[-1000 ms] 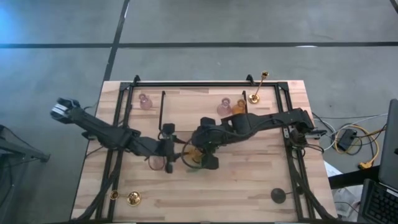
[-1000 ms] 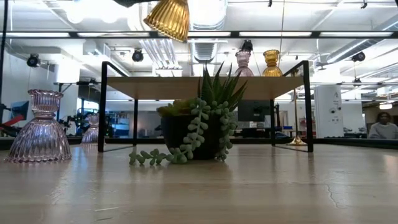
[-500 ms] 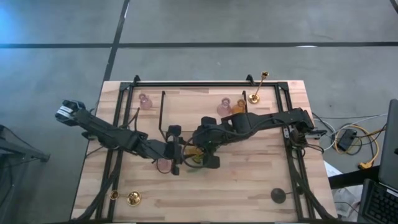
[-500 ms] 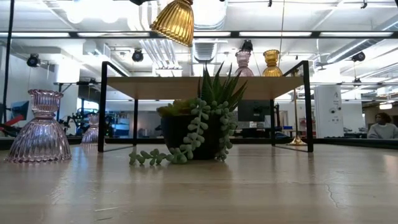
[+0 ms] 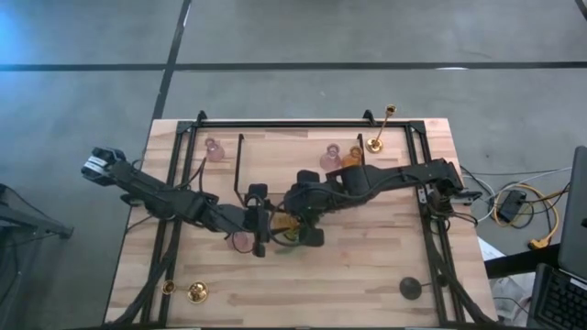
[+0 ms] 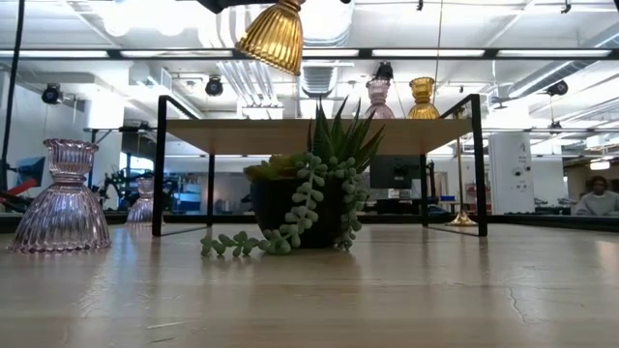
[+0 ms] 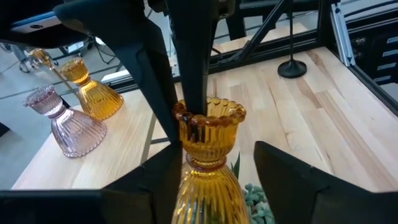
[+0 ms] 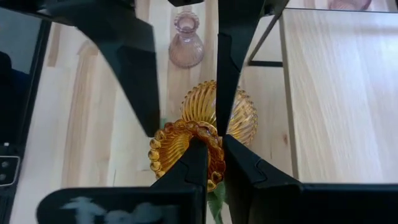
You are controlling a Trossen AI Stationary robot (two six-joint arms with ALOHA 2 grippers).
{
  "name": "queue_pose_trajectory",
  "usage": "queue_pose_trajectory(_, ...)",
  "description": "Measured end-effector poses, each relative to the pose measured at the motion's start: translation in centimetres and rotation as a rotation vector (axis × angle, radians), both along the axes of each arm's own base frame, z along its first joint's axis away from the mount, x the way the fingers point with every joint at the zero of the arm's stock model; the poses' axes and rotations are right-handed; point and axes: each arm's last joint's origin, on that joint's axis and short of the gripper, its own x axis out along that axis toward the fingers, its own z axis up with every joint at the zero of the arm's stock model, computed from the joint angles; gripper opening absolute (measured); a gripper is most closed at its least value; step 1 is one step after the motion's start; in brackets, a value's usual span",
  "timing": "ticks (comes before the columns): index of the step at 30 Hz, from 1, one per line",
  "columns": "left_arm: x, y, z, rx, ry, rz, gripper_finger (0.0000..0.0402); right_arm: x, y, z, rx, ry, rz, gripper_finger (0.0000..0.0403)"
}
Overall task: Pick & Place candle stick holders
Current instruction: Put the yellow glass candle holder on the shelf
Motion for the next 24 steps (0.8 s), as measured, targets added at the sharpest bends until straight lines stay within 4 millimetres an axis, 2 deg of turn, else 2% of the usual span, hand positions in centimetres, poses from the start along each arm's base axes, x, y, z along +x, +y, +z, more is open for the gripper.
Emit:
queue_pose_trajectory(7, -0.1, 0.1, -0.1, 0.009, 0.017, -0.002, 0.0256, 0.0, 0.0, 0.0, -0.001, -0.002, 0.001, 0.0018)
queue_pose_trajectory(12, -0.5, 0.5, -0.4, 0.039, 0.074, 0.042, 0.0257, 0.2, 0.0, 0.4, 0.002, -0.038, 0.004, 0.0018)
queue_pose_trajectory(16, -1.0, 0.8, 0.3, 0.027, 0.044, 0.073, 0.0257, 0.1, 0.0, 0.5, 0.007, -0.033, 0.008, 0.0018)
queue_pose_trajectory(24, -0.8, 0.9, 0.6, -0.008, 0.011, 0.038, 0.0255, 0.3, 0.1, 0.6, 0.010, -0.060, 0.027, 0.0018)
